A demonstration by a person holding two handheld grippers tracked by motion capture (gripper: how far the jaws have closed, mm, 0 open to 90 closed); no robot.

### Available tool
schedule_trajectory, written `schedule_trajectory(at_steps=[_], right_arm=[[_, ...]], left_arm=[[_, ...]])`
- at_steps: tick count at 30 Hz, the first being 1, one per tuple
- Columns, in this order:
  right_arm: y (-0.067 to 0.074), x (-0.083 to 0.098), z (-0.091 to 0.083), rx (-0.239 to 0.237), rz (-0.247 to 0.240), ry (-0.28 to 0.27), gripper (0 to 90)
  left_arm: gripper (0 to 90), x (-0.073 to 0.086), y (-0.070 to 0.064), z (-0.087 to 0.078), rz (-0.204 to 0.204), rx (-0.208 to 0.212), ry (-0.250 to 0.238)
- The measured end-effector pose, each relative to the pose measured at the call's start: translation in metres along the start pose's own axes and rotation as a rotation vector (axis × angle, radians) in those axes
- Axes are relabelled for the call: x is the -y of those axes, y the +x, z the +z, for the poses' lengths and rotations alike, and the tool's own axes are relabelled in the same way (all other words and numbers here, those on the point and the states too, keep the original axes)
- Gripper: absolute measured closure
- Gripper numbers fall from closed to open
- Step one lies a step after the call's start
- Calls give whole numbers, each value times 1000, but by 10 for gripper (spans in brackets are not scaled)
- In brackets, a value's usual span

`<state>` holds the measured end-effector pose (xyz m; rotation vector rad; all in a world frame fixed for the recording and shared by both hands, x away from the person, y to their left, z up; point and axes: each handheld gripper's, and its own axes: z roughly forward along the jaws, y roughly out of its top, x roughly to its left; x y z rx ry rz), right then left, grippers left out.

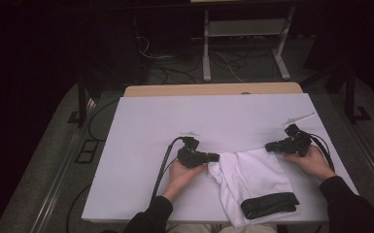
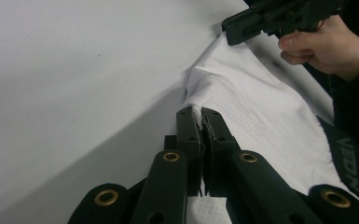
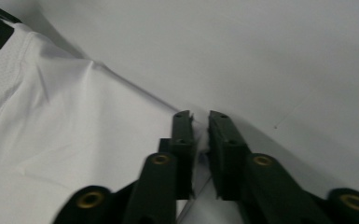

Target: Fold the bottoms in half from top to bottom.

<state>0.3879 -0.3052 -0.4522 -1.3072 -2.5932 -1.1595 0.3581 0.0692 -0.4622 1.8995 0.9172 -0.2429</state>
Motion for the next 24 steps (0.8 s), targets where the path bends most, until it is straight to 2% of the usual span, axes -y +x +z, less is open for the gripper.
schedule_trajectory(at_steps=[3,7,17,22,24], right_arm=[[0,0,-2,-4,9,-10,864],[2,-2,-2,9,0,-13,870],[7,-9,0,50,23,-33,872],[10,-14,3,70,24,-52,872],[12,-16,4,71,25,-53,872]], left_arm=[[865,-2,-4,-2,38,-17,0],[867,-3,-6,-4,58,-25,-8],[868,-10,-10,-14,125,-68,-26],[867,-14,-10,-21,143,-83,-37],[868,-14,-10,-24,137,-85,-44]])
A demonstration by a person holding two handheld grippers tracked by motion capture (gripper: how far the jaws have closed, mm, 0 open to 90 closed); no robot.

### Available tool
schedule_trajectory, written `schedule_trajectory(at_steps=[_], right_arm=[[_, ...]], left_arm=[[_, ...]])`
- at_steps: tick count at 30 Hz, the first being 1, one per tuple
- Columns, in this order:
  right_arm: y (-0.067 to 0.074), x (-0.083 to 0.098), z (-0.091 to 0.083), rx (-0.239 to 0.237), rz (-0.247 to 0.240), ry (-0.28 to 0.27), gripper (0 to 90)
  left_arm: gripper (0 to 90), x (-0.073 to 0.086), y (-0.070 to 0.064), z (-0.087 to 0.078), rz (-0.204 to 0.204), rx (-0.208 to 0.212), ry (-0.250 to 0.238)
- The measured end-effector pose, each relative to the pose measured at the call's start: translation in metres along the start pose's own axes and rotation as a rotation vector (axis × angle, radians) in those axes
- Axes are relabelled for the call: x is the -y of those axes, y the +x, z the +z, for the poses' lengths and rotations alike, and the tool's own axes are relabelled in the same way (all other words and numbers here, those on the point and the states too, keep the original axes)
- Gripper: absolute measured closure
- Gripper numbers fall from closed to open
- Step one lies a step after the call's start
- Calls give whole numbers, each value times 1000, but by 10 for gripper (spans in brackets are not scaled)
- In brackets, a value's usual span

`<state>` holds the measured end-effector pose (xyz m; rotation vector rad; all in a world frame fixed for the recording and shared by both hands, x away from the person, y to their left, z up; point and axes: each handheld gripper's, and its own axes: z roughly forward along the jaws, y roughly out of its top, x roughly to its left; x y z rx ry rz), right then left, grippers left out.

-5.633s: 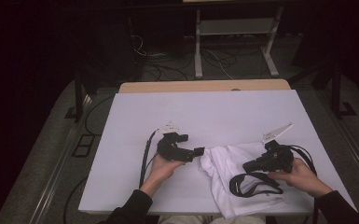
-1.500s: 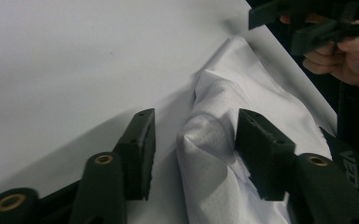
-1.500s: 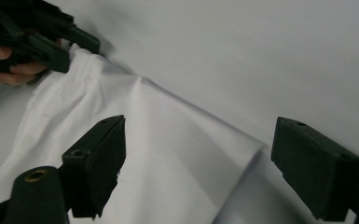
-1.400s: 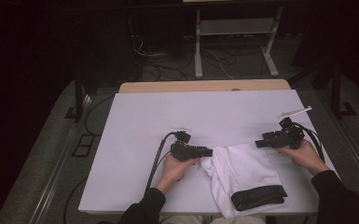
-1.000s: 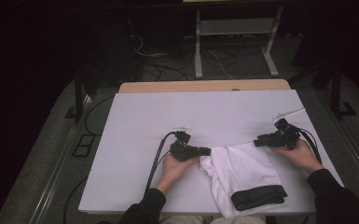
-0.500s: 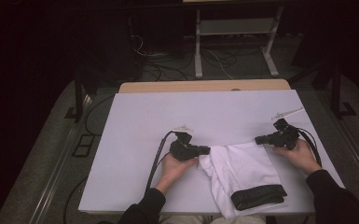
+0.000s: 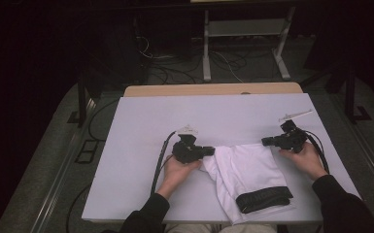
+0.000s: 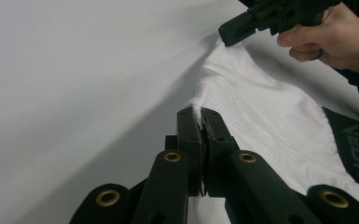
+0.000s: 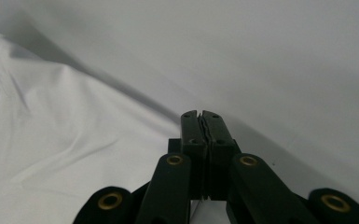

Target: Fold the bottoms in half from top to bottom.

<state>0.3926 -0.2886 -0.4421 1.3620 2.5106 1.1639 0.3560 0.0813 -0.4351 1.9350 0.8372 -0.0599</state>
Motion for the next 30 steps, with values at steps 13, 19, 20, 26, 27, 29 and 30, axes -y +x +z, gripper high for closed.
schedule_trajectory(at_steps=[13,19,20,26,27,29,30], right_arm=[[19,-29,16,9,-16,-50,871],[26,-46,30,22,-16,-61,871],[27,-49,33,23,-17,-63,871],[31,-62,46,42,5,-71,871],[32,-64,48,39,13,-73,871],[33,-68,50,44,15,-78,871],[33,-69,51,47,18,-79,871]], left_arm=[[867,-6,14,-29,16,-64,-18],[867,-10,29,-36,46,-114,-11],[867,-10,32,-36,44,-118,-6],[867,-20,52,-39,50,-144,10],[867,-23,56,-40,53,-147,19],[867,-27,61,-41,57,-151,25],[867,-30,64,-41,60,-151,29]])
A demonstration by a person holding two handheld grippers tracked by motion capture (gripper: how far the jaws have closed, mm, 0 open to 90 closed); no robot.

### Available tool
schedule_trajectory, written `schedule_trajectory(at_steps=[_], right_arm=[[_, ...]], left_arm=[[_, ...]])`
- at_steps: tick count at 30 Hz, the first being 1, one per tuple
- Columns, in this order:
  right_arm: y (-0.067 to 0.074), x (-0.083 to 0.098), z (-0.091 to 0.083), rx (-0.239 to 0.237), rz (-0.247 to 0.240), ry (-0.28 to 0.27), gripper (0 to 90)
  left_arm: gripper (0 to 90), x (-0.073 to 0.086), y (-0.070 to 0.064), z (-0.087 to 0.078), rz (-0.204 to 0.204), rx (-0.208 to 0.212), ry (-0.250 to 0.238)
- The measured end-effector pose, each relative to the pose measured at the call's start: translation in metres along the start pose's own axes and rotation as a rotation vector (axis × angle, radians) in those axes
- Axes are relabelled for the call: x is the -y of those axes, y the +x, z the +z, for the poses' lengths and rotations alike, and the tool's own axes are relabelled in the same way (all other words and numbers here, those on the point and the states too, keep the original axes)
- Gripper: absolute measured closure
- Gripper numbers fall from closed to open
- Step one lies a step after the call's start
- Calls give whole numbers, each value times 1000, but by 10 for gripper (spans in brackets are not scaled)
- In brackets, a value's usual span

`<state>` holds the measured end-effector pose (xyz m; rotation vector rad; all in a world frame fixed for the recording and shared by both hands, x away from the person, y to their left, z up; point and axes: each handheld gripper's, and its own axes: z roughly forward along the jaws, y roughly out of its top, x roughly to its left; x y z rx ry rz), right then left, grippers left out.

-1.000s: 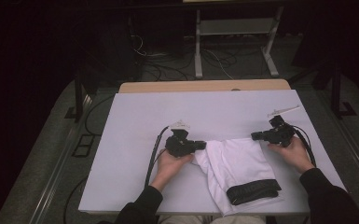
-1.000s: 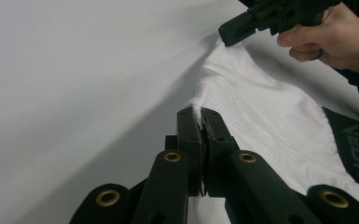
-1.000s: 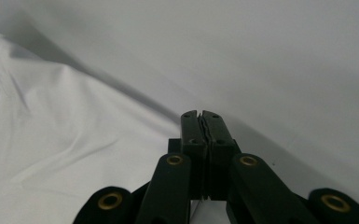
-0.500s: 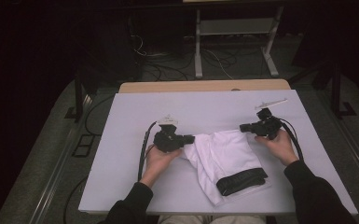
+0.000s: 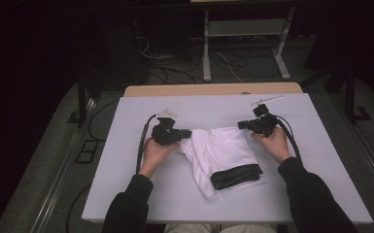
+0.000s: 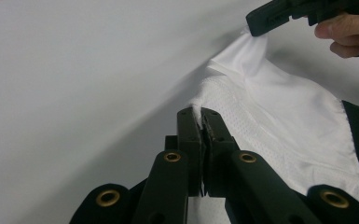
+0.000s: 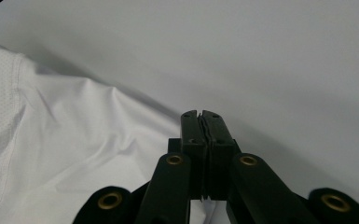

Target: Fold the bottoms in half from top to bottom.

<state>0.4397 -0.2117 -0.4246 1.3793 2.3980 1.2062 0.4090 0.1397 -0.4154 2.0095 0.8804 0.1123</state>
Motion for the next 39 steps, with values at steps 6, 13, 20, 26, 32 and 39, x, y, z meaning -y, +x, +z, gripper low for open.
schedule_trajectory(at_steps=[6,13,20,26,32,39], right_arm=[[-3,-3,8,14,31,-11,871],[-11,-10,8,15,66,-35,871],[-21,-19,9,10,105,-85,871],[-32,-22,16,5,132,-102,871],[-38,-20,22,11,149,-105,871],[-39,-16,21,-23,152,-123,592]], left_arm=[[867,-8,19,6,-13,-3,-7],[867,-18,35,20,-25,-32,-24],[866,-30,51,28,-29,-76,-56],[866,-33,60,37,-46,-82,-88],[861,-31,66,44,-63,-73,-102],[506,-28,60,36,-126,-82,-113]])
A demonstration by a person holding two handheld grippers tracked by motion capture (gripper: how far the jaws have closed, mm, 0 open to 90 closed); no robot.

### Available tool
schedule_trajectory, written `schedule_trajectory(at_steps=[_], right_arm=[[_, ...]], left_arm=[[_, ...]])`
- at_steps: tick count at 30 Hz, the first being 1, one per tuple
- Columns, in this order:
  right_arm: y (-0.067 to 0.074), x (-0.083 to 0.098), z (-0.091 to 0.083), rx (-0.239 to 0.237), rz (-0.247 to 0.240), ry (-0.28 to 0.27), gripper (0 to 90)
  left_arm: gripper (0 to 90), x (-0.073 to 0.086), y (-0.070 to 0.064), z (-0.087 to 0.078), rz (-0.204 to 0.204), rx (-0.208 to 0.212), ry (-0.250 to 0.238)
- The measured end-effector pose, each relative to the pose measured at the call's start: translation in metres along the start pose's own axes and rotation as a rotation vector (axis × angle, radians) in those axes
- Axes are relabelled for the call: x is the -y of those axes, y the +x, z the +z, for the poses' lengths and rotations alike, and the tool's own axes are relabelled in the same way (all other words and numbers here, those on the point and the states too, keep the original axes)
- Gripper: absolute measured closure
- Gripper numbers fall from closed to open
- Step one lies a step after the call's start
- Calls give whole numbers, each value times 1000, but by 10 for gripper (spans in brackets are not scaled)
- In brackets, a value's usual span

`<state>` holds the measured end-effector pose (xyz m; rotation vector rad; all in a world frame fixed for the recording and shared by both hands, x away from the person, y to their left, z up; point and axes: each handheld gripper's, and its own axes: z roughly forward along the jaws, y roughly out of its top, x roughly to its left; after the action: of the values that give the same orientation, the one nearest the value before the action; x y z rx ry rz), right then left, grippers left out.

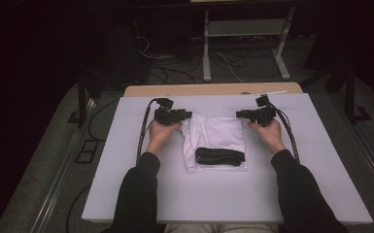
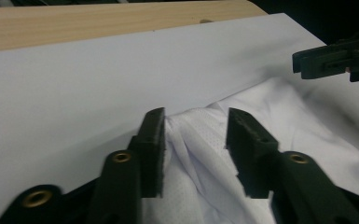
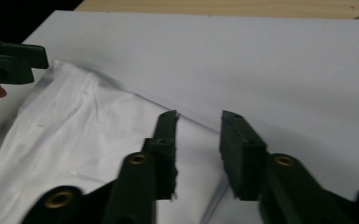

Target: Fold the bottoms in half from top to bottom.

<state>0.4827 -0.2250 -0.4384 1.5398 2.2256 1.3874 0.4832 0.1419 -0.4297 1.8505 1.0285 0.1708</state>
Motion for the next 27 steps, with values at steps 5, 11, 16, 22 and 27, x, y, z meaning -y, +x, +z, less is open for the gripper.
schedule_trajectory(at_steps=[5,11,16,22,27], right_arm=[[1,3,-8,-54,-8,-34,392],[5,6,-15,-65,-66,0,181],[9,7,-23,-77,-91,28,0],[12,10,-38,-81,-117,25,0],[13,15,-48,-79,-127,27,0]], left_arm=[[247,1,-4,-13,-1,-12,4],[0,3,-4,-24,-30,-17,10],[0,5,-5,-34,-17,-6,-6],[0,4,-9,-49,-16,5,-27],[0,4,-14,-61,-4,2,-47]])
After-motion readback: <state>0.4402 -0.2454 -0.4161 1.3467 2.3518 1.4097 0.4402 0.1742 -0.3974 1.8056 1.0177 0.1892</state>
